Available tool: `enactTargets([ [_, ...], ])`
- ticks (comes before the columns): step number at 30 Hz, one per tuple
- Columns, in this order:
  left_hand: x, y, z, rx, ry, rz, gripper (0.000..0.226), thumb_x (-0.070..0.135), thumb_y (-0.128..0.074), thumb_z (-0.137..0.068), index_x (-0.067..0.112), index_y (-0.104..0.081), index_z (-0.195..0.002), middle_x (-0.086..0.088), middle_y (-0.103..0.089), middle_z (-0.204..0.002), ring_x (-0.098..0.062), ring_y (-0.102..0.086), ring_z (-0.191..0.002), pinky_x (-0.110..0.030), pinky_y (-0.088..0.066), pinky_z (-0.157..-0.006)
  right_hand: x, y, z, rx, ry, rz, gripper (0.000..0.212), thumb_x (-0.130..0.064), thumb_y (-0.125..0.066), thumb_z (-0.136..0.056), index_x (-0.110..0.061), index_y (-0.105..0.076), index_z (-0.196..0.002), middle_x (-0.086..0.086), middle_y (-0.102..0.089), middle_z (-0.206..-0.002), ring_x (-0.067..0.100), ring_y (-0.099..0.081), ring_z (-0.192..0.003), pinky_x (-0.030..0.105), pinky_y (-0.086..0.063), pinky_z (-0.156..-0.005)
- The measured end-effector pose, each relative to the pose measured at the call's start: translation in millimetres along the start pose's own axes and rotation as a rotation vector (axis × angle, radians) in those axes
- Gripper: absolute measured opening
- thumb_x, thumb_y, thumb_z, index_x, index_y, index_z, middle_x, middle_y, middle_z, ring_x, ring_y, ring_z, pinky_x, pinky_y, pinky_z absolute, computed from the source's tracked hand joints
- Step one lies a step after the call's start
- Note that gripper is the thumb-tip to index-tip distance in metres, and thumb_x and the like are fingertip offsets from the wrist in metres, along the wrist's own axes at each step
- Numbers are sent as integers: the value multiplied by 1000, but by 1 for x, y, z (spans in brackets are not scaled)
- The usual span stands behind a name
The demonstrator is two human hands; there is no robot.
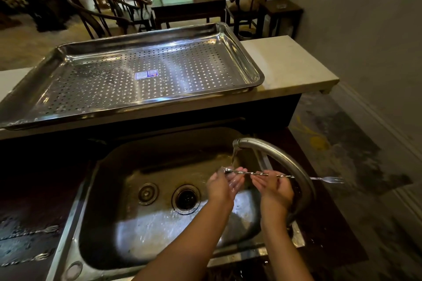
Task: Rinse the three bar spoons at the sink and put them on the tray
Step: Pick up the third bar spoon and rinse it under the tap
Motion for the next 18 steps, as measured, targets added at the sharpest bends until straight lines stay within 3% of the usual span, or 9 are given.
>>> enactTargets([
  [3, 1, 3, 2, -32, 24, -20, 22, 19, -41, -98, 1, -52, -94, -13, -73, -63, -19, -72, -57, -24, -57, -49, -2, 0, 1, 8, 49, 39, 20, -9, -41, -96, 0, -56, -87, 20, -65, -87, 18, -66, -70, 11, -55, -56],
  [5, 0, 4, 4, -50, 30, -72, 10, 11, -53, -92, 3, -57, -88, -9, -73, -62, -17, -71, -57, -24, -57, -51, -3, 1, 3, 4, 102, 89, 23, -14, -42, -96, -12, -58, -80, 10, -69, -82, 7, -69, -65, 11, -54, -56],
  [7, -1, 4, 6, -63, 43, -90, 6, 4, -54, -90, 2, -57, -85, -8, -72, -61, -15, -71, -56, -23, -58, -51, -1, 1, 7, -13, 118, 99, 23, -17, -44, -96, -20, -58, -78, 3, -69, -81, 4, -69, -65, 12, -54, -57],
  [11, 1, 6, 2, 21, 39, -71, 23, 16, -39, -99, -1, -53, -95, -14, -71, -63, -18, -70, -52, -24, -57, -49, -1, 2, 7, -27, 102, 20, 17, -14, -45, -95, -14, -58, -83, 7, -67, -85, 5, -68, -61, 11, -53, -53],
  [14, 0, 6, 1, -20, 72, -37, 37, 31, -30, -100, 1, -52, -99, -19, -66, -85, -24, -68, -73, -31, -55, -62, -2, 1, 6, -34, 63, -70, 16, -11, -47, -93, -11, -58, -82, 10, -66, -84, 6, -69, -58, 12, -52, -51],
  [16, 0, 4, 5, -93, 79, 11, 24, 24, -39, -98, 5, -53, -96, -16, -63, -90, -23, -67, -81, -31, -56, -65, -3, 1, 6, -8, 62, -105, 17, -10, -49, -92, -10, -59, -79, 11, -66, -83, 8, -69, -60, 13, -53, -52],
  [18, 3, 3, 5, -121, 17, 4, 6, 5, -49, -93, 4, -54, -94, -16, -64, -89, -18, -70, -73, -24, -58, -60, -4, 1, 5, 26, 35, -167, 18, -9, -49, -92, -9, -59, -77, 13, -65, -81, 8, -69, -57, 13, -54, -51],
])
Point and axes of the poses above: each hand's wrist, its own z-axis away from the middle knuckle, its own y-axis out of the back of the hand, x = y × z, the point moved 4 cm from there along -z, towards the middle knuckle
